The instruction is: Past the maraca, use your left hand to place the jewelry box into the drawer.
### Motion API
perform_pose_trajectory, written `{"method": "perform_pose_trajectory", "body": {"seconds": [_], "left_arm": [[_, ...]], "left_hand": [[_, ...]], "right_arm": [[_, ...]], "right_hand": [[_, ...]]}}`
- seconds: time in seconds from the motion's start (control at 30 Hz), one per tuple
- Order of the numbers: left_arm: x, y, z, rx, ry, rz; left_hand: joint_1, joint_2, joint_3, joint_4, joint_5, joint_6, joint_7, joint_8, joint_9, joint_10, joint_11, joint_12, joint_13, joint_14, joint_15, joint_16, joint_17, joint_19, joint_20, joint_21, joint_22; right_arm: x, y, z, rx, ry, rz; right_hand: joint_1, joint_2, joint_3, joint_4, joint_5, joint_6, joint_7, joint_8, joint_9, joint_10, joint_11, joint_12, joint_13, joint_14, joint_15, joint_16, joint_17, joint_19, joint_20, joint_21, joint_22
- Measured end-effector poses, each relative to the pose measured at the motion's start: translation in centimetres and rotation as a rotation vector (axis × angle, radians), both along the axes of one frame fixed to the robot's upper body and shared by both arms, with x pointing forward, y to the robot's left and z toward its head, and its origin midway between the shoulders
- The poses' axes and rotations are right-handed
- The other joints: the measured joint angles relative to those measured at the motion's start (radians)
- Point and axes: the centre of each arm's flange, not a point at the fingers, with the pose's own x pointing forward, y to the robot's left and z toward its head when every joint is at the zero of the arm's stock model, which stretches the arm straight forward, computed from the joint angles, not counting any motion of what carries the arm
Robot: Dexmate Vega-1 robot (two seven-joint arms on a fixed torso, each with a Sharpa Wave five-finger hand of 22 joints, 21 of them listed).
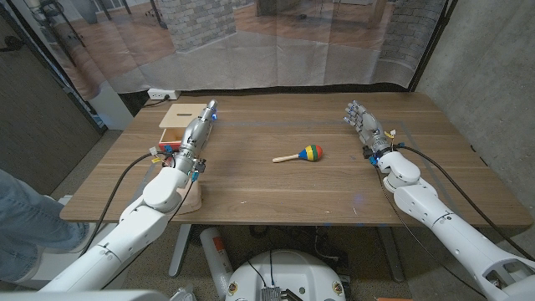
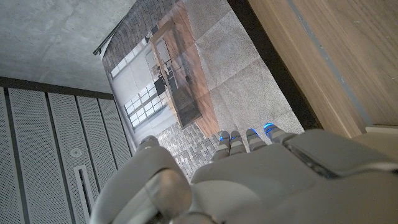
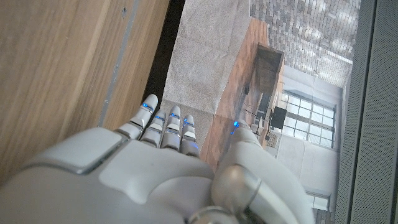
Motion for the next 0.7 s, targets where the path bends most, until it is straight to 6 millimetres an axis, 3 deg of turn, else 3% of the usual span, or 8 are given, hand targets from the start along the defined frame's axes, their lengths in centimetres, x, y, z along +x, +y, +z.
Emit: {"method": "perform_pose_trajectory", "body": {"seconds": [0.27, 0.3, 0.7], "left_arm": [[-0.4, 0.0, 0.3, 0.011, -0.035, 0.024], [-1.6, -0.1, -0.7, 0.008, -0.028, 0.018], [-3.4, 0.0, -1.6, 0.009, -0.068, 0.035]], "left_hand": [[0.0, 0.0, 0.0, 0.0, 0.0, 0.009, 0.002, 0.0, 0.0, 0.009, 0.002, 0.004, 0.0, 0.009, 0.0, 0.0, 0.0, 0.0, 0.0, 0.0, 0.0], [0.0, 0.0, 0.0, 0.0, 0.0, 0.009, 0.002, 0.0, 0.0, 0.011, 0.0, 0.004, 0.0, 0.01, -0.001, 0.0, 0.0, 0.0, 0.0, 0.0, 0.0], [0.005, 0.005, 0.0, 0.0, 0.0, 0.012, -0.001, 0.0, 0.0, 0.016, -0.005, 0.004, 0.0, 0.015, 0.0, 0.008, 0.0, 0.0, 0.0, 0.0, 0.0]], "right_arm": [[-0.1, -0.3, -0.2, -0.003, 0.003, -0.004], [-0.2, -0.3, -0.1, -0.004, -0.006, 0.0], [-0.5, -0.2, 0.1, -0.009, -0.017, 0.004]], "right_hand": [[0.0, 0.0, 0.0, 0.0, 0.0, 0.0, 0.0, 0.0, 0.0, 0.0, 0.0, 0.0, 0.0, 0.0, 0.0, 0.0, 0.0, 0.0, 0.0, -0.004, 0.0], [0.0, 0.0, 0.0, 0.0, 0.0, 0.0, 0.0, 0.0, 0.0, 0.0, 0.0, 0.0, 0.0, 0.0, 0.0, 0.0, 0.0, 0.0, 0.0, -0.004, 0.0], [0.0, 0.0, 0.0, 0.0, 0.0, 0.0, 0.0, 0.0, 0.0, 0.005, 0.005, 0.0, 0.0, 0.0, 0.0, 0.0, 0.0, 0.0, 0.0, -0.012, 0.0]]}}
